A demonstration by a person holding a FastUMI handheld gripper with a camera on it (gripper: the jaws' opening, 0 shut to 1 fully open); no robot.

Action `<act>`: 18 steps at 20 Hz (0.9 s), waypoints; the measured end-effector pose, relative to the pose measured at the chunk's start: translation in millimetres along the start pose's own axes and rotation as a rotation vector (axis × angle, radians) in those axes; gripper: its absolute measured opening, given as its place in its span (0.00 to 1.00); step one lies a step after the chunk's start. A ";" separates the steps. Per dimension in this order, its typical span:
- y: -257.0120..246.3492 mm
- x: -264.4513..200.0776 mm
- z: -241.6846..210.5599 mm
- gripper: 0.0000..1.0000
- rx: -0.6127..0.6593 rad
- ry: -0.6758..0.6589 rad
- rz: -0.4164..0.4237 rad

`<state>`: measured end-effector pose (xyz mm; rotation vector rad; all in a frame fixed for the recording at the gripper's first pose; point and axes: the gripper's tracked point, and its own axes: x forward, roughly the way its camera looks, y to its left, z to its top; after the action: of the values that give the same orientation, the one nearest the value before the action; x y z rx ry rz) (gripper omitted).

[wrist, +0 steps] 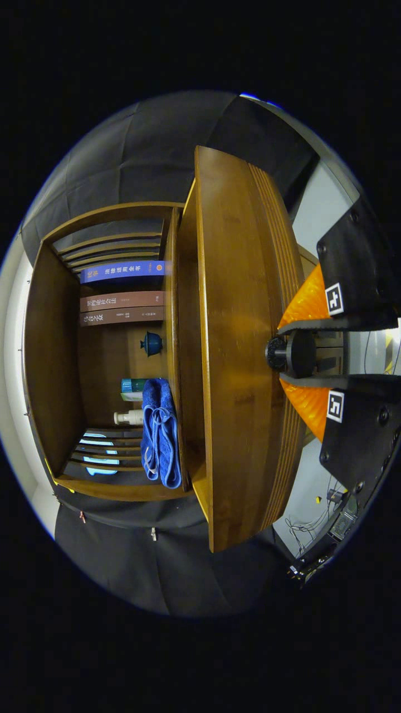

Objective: Pull open the drawer, take out the items inside it, and place them on the countertop above the cabinet.

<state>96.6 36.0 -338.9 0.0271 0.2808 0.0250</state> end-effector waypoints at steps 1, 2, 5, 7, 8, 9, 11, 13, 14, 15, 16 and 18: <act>-0.4 -6.4 -4.2 0.34 -0.001 0.006 0.000; -0.8 -10.6 -8.3 0.34 0.000 0.013 -0.001; -0.3 -17.7 -11.9 0.34 0.007 0.013 0.000; -1.3 -18.3 -12.2 0.34 0.002 0.016 0.002; -1.3 -18.2 -11.3 0.35 0.002 0.015 0.003; -0.7 -18.6 -11.7 0.35 0.005 0.013 0.004; 1.0 -18.4 -11.2 0.35 0.020 0.018 0.010; 2.8 -22.8 -13.5 0.43 0.046 0.039 0.036; -0.8 -27.9 -4.3 0.50 0.054 0.027 0.032; -1.5 -32.8 0.4 0.62 0.058 0.008 0.035; -2.6 -41.0 14.1 0.74 0.051 0.001 0.037; -2.6 -53.0 16.7 0.98 0.035 0.004 0.042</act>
<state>50.4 31.4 -308.2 0.0674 0.2842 0.0616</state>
